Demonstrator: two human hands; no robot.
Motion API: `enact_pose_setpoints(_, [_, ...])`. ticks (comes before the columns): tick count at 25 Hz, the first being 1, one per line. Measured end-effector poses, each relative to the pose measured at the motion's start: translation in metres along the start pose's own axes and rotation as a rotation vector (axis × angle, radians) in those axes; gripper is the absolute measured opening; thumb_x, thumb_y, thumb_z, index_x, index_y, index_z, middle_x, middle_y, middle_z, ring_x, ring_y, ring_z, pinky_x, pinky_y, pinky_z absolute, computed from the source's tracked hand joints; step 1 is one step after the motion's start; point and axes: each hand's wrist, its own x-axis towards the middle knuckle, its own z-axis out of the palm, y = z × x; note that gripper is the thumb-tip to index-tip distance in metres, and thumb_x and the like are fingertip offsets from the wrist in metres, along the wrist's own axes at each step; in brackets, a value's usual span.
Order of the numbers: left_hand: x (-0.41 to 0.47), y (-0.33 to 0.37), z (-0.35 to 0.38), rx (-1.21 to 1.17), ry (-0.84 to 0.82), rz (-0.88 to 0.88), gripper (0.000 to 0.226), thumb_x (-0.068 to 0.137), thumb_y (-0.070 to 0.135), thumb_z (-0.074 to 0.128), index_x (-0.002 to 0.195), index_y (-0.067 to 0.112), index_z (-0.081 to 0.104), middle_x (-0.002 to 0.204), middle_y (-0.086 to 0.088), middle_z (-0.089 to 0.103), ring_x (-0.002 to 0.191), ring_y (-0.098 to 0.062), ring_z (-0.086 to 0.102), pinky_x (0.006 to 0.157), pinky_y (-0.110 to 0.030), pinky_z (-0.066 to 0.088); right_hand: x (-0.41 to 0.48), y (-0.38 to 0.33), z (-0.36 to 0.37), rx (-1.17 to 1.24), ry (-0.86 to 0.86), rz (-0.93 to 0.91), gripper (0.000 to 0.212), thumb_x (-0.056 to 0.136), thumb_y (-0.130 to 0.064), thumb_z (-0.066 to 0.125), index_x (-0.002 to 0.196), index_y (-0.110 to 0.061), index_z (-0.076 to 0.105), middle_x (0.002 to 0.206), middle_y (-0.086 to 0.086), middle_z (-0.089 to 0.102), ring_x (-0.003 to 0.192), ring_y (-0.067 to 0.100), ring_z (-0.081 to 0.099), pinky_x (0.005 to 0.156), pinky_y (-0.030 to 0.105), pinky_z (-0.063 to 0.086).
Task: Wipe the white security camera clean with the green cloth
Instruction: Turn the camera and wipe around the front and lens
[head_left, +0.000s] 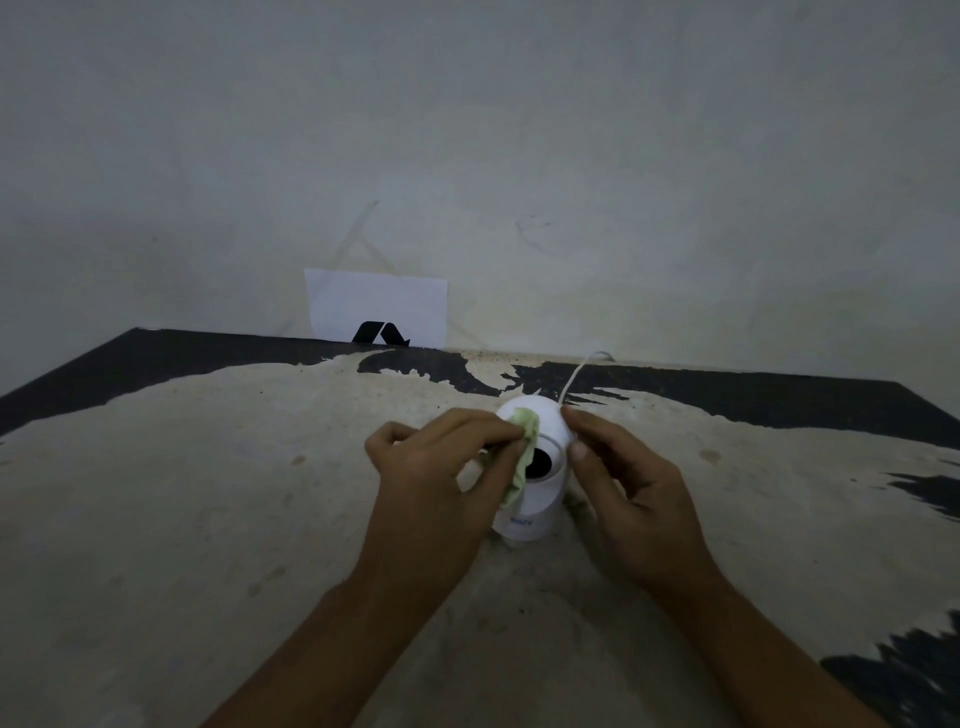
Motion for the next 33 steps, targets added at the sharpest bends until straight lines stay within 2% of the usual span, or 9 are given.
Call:
enact_pose_setpoints(3, [0.001, 0.008, 0.004, 0.145, -0.060, 0.138, 0.019, 0.074, 0.023, 0.075, 0.093, 0.020, 0.072, 0.095, 0.003, 0.073, 0.084, -0.010, 0.064, 0.081, -0.032, 0.027, 0.000, 0.002, -0.001, 0.014, -0.039, 0.008, 0.035, 0.087, -0.035, 0.048, 0.122, -0.036, 0.049, 0.128, -0.013, 0.056, 0.117, -0.002, 0.052, 0.086, 0.010, 0.047])
enact_pose_setpoints(7, [-0.009, 0.009, 0.007, 0.341, -0.200, 0.310, 0.034, 0.058, 0.024, 0.083, 0.090, 0.021, 0.071, 0.091, 0.001, 0.074, 0.082, -0.016, 0.069, 0.084, -0.035, 0.032, 0.001, 0.005, -0.001, 0.016, -0.081, 0.025, 0.041, 0.089, -0.035, 0.047, 0.129, -0.028, 0.049, 0.130, -0.010, 0.057, 0.118, 0.003, 0.053, 0.087, 0.015, 0.049])
enact_pose_setpoints(10, [-0.014, 0.001, 0.004, 0.243, -0.163, 0.214, 0.024, 0.068, 0.022, 0.077, 0.092, 0.021, 0.071, 0.094, 0.003, 0.074, 0.083, -0.011, 0.066, 0.082, -0.025, 0.020, 0.002, 0.006, -0.002, 0.005, -0.076, -0.005, 0.038, 0.089, -0.032, 0.049, 0.128, -0.029, 0.049, 0.125, -0.017, 0.056, 0.113, -0.001, 0.055, 0.083, 0.012, 0.049])
enact_pose_setpoints(14, [-0.014, -0.006, 0.006, 0.095, -0.083, 0.093, 0.018, 0.073, 0.024, 0.076, 0.091, 0.021, 0.073, 0.092, 0.005, 0.074, 0.083, 0.000, 0.060, 0.082, -0.025, 0.026, 0.002, 0.009, -0.003, -0.054, -0.077, -0.033, 0.041, 0.090, -0.033, 0.055, 0.130, -0.024, 0.050, 0.128, -0.011, 0.058, 0.116, 0.002, 0.054, 0.087, 0.018, 0.050])
enact_pose_setpoints(16, [-0.013, -0.005, 0.009, 0.053, -0.042, 0.053, 0.016, 0.076, 0.031, 0.070, 0.088, 0.022, 0.072, 0.088, 0.007, 0.074, 0.080, 0.004, 0.057, 0.082, -0.034, 0.037, 0.003, 0.010, -0.003, -0.073, -0.077, -0.045, 0.041, 0.091, -0.032, 0.057, 0.130, -0.024, 0.049, 0.127, -0.011, 0.058, 0.115, 0.002, 0.054, 0.087, 0.019, 0.050])
enact_pose_setpoints(19, [-0.012, -0.008, 0.006, 0.008, 0.000, -0.013, 0.023, 0.077, 0.037, 0.060, 0.088, 0.021, 0.072, 0.087, 0.009, 0.072, 0.076, -0.002, 0.062, 0.071, -0.050, 0.047, 0.003, 0.011, -0.003, -0.070, -0.090, -0.040, 0.041, 0.090, -0.033, 0.054, 0.130, -0.028, 0.048, 0.129, -0.018, 0.055, 0.115, 0.000, 0.053, 0.086, 0.016, 0.049])
enact_pose_setpoints(23, [-0.010, -0.007, 0.006, -0.016, -0.005, 0.044, 0.022, 0.077, 0.036, 0.061, 0.090, 0.022, 0.072, 0.089, 0.015, 0.067, 0.078, 0.001, 0.061, 0.070, -0.048, 0.047, 0.002, 0.011, -0.002, -0.048, -0.093, -0.029, 0.040, 0.091, -0.033, 0.052, 0.130, -0.031, 0.047, 0.130, -0.018, 0.054, 0.117, 0.000, 0.052, 0.086, 0.016, 0.049])
enact_pose_setpoints(28, [-0.017, -0.012, 0.008, -0.018, -0.034, 0.009, 0.023, 0.076, 0.037, 0.060, 0.089, 0.022, 0.072, 0.088, 0.015, 0.069, 0.076, 0.001, 0.060, 0.071, -0.050, 0.046, 0.002, 0.011, -0.003, -0.039, -0.096, -0.033, 0.038, 0.092, -0.031, 0.054, 0.129, -0.030, 0.048, 0.130, -0.014, 0.055, 0.116, -0.001, 0.052, 0.086, 0.012, 0.047])
enact_pose_setpoints(33, [-0.010, -0.017, 0.001, -0.043, 0.031, -0.002, 0.021, 0.078, 0.035, 0.062, 0.088, 0.019, 0.072, 0.089, 0.016, 0.065, 0.075, 0.000, 0.061, 0.068, -0.047, 0.048, 0.001, 0.008, -0.002, -0.031, -0.106, -0.031, 0.039, 0.090, -0.031, 0.053, 0.129, -0.030, 0.047, 0.130, -0.017, 0.054, 0.116, -0.002, 0.052, 0.086, 0.012, 0.046])
